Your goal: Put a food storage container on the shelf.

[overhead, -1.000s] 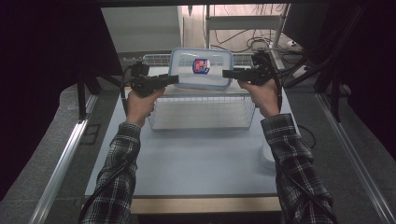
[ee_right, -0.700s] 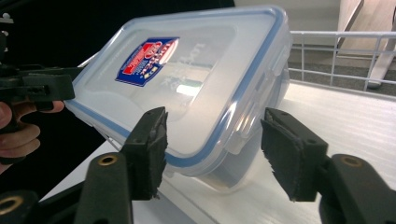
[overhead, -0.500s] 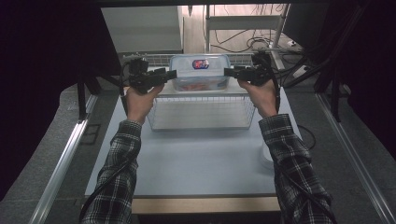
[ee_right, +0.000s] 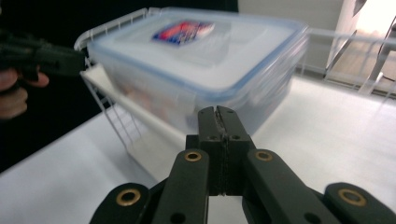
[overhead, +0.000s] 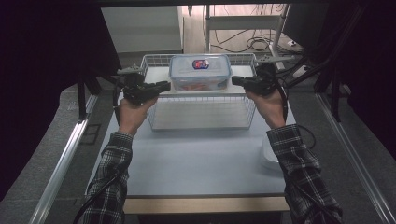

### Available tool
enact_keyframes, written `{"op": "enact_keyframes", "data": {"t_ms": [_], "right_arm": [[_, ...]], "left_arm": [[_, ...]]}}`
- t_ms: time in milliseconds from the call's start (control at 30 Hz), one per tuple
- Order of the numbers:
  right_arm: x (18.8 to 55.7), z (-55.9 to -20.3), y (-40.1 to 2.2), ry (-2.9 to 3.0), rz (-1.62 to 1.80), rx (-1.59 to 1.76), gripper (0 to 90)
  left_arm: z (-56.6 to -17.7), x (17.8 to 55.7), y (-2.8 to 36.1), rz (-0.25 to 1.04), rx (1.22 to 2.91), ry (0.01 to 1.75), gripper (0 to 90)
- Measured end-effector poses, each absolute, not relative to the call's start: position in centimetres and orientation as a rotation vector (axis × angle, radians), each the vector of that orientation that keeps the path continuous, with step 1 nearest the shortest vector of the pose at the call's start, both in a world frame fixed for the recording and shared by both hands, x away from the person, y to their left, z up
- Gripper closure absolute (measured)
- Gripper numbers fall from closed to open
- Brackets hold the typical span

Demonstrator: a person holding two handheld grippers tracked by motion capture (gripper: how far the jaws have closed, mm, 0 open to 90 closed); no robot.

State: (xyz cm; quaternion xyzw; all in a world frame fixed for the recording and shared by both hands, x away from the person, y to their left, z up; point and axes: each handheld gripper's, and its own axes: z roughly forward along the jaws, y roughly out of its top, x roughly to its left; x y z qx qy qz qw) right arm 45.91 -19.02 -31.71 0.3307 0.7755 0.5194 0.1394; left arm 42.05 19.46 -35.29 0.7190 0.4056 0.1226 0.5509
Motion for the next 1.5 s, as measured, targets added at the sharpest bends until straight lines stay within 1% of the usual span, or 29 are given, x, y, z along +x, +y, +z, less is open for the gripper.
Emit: {"op": "enact_keyframes", "data": {"t_ms": [100,267,433,667,833,1033,1100,1133,1200,1233,1267,1300,1333,1500], "right_arm": [[46.0,-32.2,-18.7,2.278,1.491,0.944,89.3],[46.3,-32.8,-17.6,2.305,1.460,0.927,89.3],[46.7,-33.0,-17.1,2.305,1.447,0.933,89.2],[47.3,-33.1,-16.7,2.295,1.426,0.949,89.2],[47.2,-33.3,-16.8,2.293,1.424,0.941,87.1],[45.6,-33.6,-17.4,2.292,1.429,0.902,76.9],[44.8,-33.8,-17.6,2.303,1.432,0.883,71.2],[44.8,-33.8,-17.6,2.303,1.432,0.883,71.2],[44.3,-34.0,-17.7,2.310,1.434,0.868,68.1],[43.8,-34.2,-17.7,2.319,1.435,0.855,64.1],[43.8,-34.2,-17.7,2.319,1.435,0.855,64.1],[43.3,-34.4,-17.8,2.327,1.436,0.844,60.4],[43.3,-34.4,-17.8,2.327,1.436,0.844,60.4],[42.0,-35.2,-17.8,2.343,1.416,0.829,48.9]], "left_arm": [[-35.6,42.3,19.1,0.270,1.705,0.955,83.3],[-35.5,42.5,18.1,0.273,1.723,0.938,83.4],[-35.4,43.1,17.5,0.278,1.729,0.962,83.5],[-35.5,43.6,17.4,0.284,1.728,0.977,82.8],[-35.8,42.9,17.5,0.275,1.730,0.960,80.6],[-36.5,41.3,17.9,0.272,1.735,0.949,71.8],[-36.8,40.7,17.8,0.269,1.746,0.939,68.2],[-37.0,40.4,17.8,0.270,1.751,0.934,68.2],[-37.4,39.8,17.7,0.273,1.762,0.929,65.5],[-37.6,39.5,17.6,0.278,1.773,0.922,61.8],[-37.8,39.3,17.5,0.282,1.785,0.918,61.8],[-37.9,38.9,17.4,0.286,1.795,0.919,58.1],[-38.1,38.6,17.4,0.292,1.806,0.914,58.1],[-38.8,36.8,16.8,0.323,1.842,0.893,49.1]]}}
